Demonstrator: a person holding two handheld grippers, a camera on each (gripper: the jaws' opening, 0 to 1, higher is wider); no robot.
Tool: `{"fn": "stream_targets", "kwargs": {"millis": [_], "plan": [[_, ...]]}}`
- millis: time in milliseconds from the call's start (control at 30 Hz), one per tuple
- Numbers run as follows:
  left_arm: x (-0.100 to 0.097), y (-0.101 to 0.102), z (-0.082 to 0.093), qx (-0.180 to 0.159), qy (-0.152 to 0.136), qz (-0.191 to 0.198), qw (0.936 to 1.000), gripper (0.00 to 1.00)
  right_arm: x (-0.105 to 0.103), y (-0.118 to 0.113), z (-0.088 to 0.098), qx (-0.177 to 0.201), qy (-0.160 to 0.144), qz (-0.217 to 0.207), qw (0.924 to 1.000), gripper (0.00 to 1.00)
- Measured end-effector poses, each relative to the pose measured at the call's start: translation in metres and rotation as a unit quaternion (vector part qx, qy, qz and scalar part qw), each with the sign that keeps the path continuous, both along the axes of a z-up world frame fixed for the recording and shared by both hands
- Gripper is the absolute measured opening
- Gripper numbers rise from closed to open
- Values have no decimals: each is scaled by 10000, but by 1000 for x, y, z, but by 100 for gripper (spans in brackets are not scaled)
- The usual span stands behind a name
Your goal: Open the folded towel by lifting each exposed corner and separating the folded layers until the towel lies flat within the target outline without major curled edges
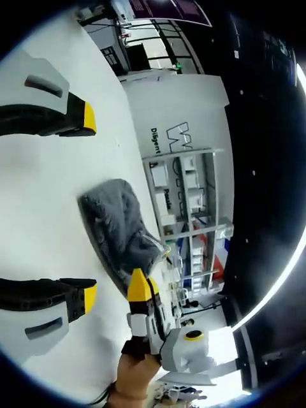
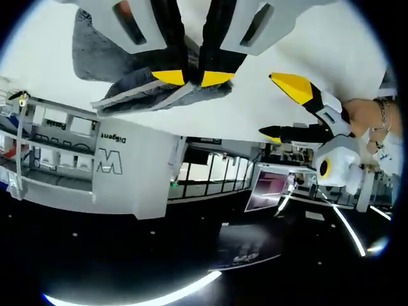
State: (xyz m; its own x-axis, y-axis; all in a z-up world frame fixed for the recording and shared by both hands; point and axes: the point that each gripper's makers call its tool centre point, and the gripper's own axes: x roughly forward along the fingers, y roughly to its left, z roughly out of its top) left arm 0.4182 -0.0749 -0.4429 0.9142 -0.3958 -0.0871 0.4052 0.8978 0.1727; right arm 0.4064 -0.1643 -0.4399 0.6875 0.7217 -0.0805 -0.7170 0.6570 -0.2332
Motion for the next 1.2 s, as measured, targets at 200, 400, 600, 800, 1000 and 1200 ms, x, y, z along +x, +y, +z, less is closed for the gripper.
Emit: {"fn": "stream_targets", "kwargs": {"millis": [200, 400, 600, 800, 1000, 1200], "plan": [[0, 1, -4, 76, 55, 15, 10000, 90, -2, 9, -25, -406, 313, 166, 9985, 3], [-1, 1, -4, 70, 60, 17, 10000, 90, -2, 13, -35, -825, 272, 386, 9955, 3], [-2, 1, -5, 41, 87, 58, 9999, 90, 2, 13, -39, -877, 381, 445, 9944, 3], [-3, 2, -6, 10, 128, 76, 9999, 89, 8, 10, -39, -864, 482, 409, 9943, 5], [-3, 3, -7, 17, 146, 90, 9999, 89, 10, 12, -27, -706, 384, 378, 9960, 17], [-4, 2, -8, 22, 160, 82, 9998, 89, 22, 1, -6, -673, -80, 24, 9977, 26]]}}
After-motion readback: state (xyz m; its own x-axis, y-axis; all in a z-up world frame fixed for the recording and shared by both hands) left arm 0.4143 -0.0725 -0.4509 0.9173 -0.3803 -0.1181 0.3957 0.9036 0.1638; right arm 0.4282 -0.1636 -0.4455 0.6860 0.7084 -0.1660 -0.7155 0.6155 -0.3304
